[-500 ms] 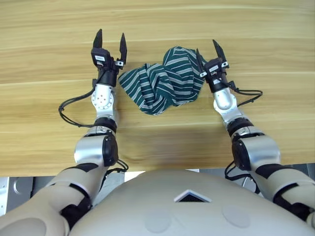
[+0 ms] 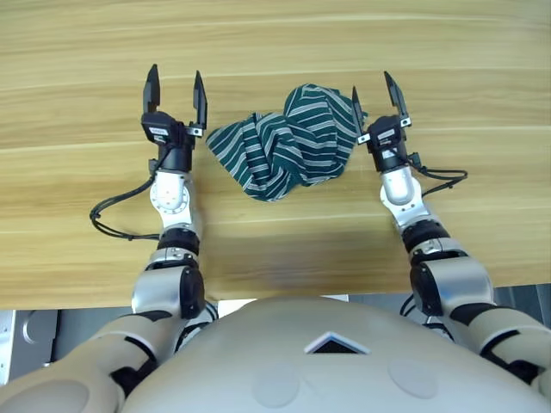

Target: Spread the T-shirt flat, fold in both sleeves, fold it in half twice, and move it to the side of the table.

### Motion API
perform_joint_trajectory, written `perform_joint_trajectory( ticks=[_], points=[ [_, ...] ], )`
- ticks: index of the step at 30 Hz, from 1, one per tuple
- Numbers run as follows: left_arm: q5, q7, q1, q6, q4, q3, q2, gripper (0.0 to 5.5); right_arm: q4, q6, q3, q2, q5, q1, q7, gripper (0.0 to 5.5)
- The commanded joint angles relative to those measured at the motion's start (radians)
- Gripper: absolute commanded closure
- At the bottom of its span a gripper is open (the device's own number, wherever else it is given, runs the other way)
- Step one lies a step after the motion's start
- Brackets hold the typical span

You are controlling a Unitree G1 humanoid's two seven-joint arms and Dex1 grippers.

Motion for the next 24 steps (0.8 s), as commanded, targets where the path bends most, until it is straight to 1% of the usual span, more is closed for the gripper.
perform_joint_trajectory(
  ticks=[1, 3, 6, 8, 10, 13, 17, 21, 24],
  points=[
    [0.030, 0.102, 0.056, 0.017, 0.005, 0.014, -0.032, 1.98, -0.065, 0.026, -0.029, 0.058, 0.135, 0.087, 0.065, 2.78],
    [0.031, 0.175, -0.009, 0.085, 0.020, 0.019, -0.064, 1.98, -0.122, 0.057, -0.041, 0.080, 0.152, 0.066, 0.048, 2.78],
    [0.095, 0.260, -0.087, 0.128, 0.057, -0.009, -0.091, 1.98, -0.096, 0.116, -0.073, 0.102, 0.165, 0.025, 0.012, 2.78],
    [0.131, 0.315, -0.073, 0.113, 0.078, -0.021, -0.111, 1.98, -0.082, 0.130, -0.072, 0.109, 0.114, 0.045, -0.053, 2.78],
    [0.199, 0.407, -0.030, 0.092, 0.104, -0.037, -0.121, 1.98, -0.095, 0.129, -0.068, 0.105, 0.061, 0.077, -0.114, 2.78],
    [0.271, 0.502, -0.001, 0.073, 0.103, -0.060, -0.125, 1.98, -0.118, 0.126, -0.049, 0.109, 0.031, 0.088, -0.131, 2.78],
    [0.310, 0.562, 0.005, 0.063, 0.090, -0.087, -0.122, 1.98, -0.117, 0.137, -0.029, 0.117, 0.008, 0.095, -0.133, 2.78],
    [0.323, 0.593, 0.007, 0.059, 0.081, -0.108, -0.117, 1.93, -0.121, 0.143, -0.019, 0.116, -0.009, 0.100, -0.144, 2.16],
    [0.320, 0.595, 0.009, 0.053, 0.071, -0.122, -0.113, 1.93, -0.123, 0.147, -0.020, 0.117, -0.014, 0.098, -0.156, 2.16]
  ],
)
